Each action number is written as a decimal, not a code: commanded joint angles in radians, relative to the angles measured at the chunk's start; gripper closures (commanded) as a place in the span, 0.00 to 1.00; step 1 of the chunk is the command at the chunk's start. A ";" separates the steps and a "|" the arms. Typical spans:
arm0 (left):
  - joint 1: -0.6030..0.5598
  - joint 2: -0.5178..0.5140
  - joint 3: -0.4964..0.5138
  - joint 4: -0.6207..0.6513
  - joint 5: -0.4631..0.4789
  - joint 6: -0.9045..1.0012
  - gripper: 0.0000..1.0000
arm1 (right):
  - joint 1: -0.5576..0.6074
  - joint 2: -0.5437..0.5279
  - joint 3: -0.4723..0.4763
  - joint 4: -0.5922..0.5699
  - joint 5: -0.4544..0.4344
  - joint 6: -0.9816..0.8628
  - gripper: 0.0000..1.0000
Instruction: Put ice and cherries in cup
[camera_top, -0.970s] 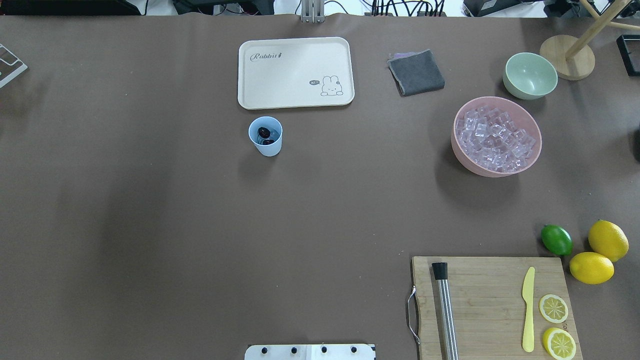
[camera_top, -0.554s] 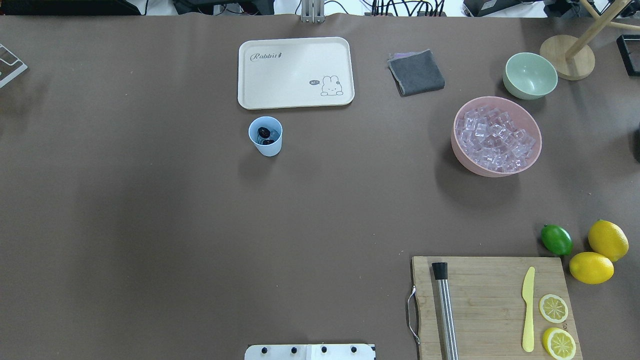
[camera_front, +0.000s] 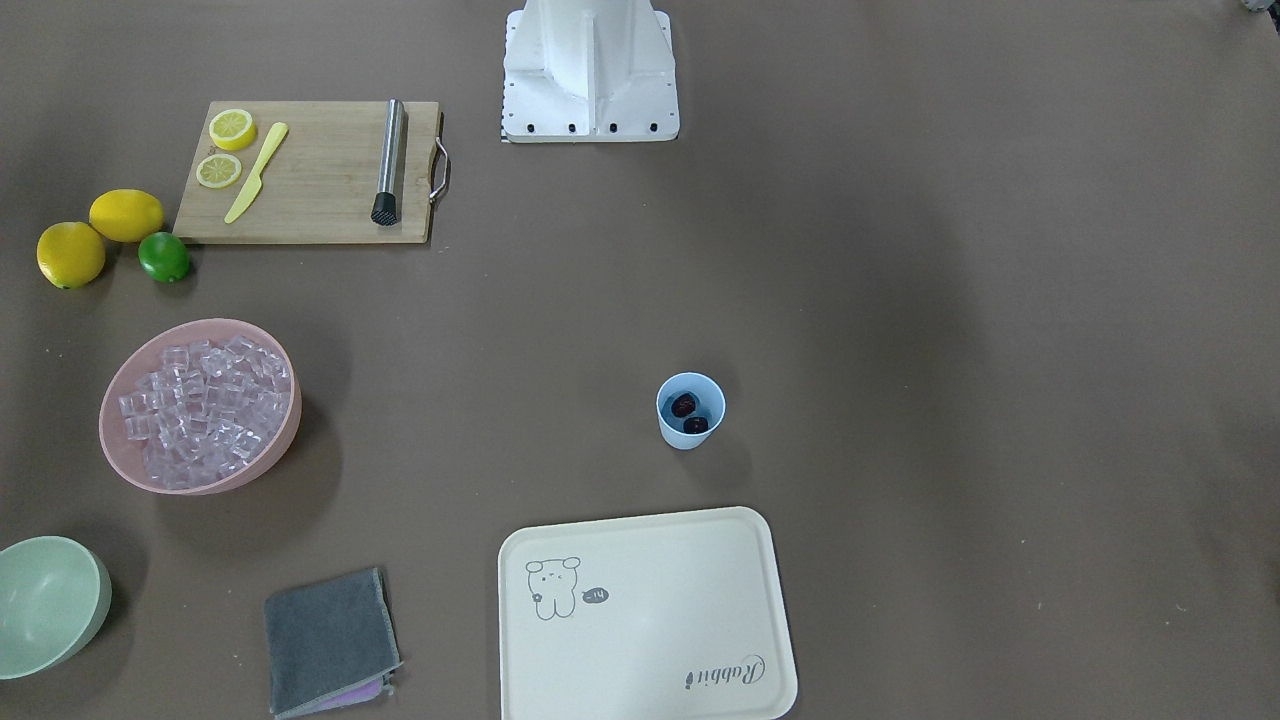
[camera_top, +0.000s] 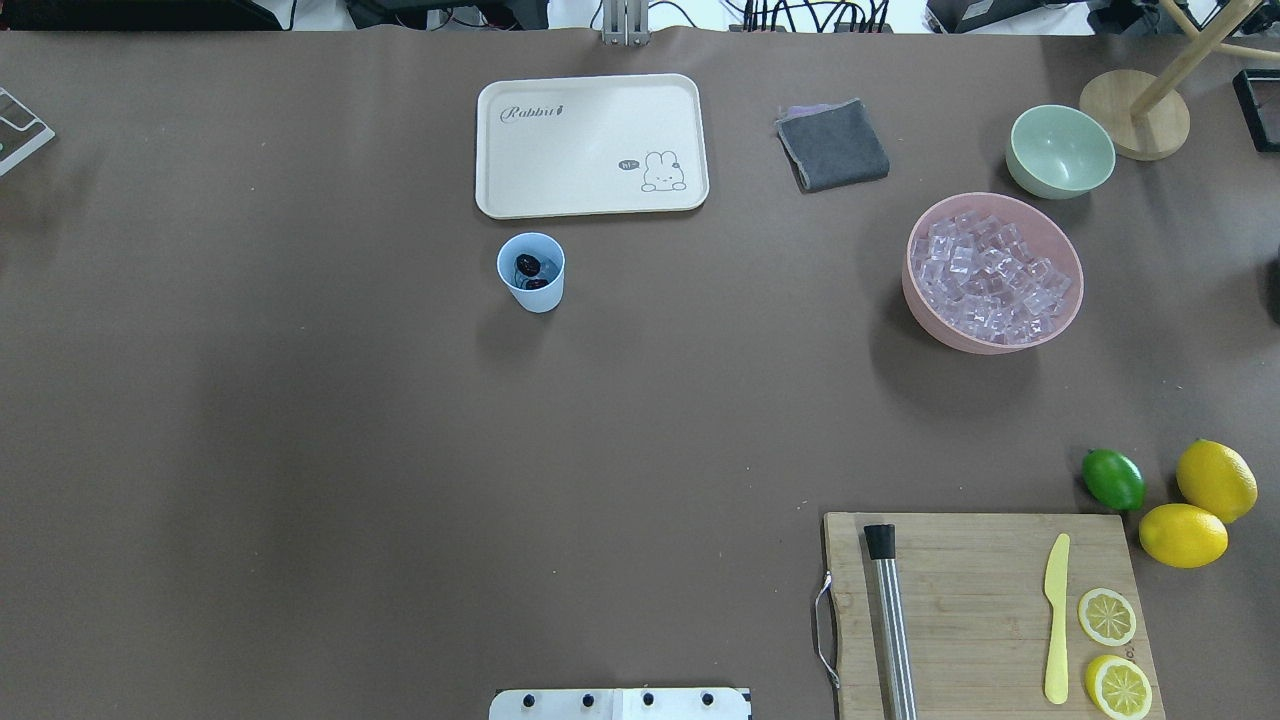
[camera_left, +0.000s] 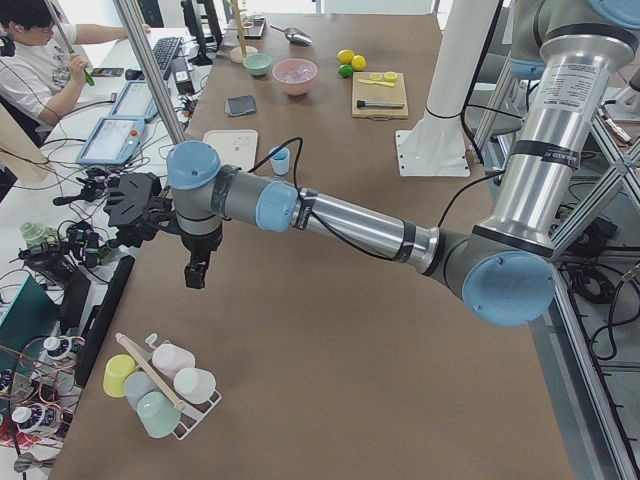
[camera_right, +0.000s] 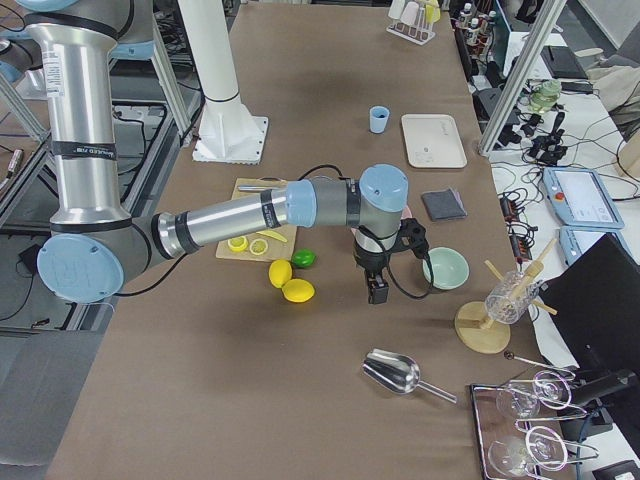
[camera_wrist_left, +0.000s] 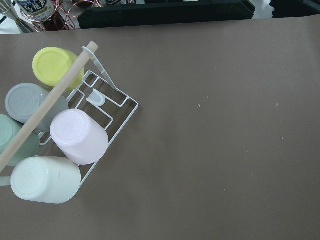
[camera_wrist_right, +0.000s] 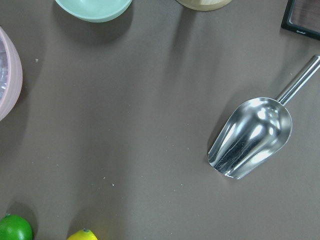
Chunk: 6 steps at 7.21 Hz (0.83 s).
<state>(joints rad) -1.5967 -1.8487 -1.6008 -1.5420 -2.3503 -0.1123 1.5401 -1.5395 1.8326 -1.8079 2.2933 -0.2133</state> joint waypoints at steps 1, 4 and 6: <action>0.003 0.012 0.002 0.007 0.002 0.002 0.02 | 0.000 0.001 -0.003 -0.001 0.000 0.000 0.01; 0.003 0.077 0.012 0.000 0.002 0.003 0.02 | -0.002 0.039 -0.058 0.001 0.005 0.000 0.01; 0.000 0.139 -0.001 -0.013 0.002 0.005 0.02 | -0.002 0.059 -0.062 0.001 0.005 0.000 0.01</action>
<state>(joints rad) -1.5952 -1.7545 -1.5923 -1.5467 -2.3477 -0.1086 1.5387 -1.4925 1.7759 -1.8071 2.2978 -0.2126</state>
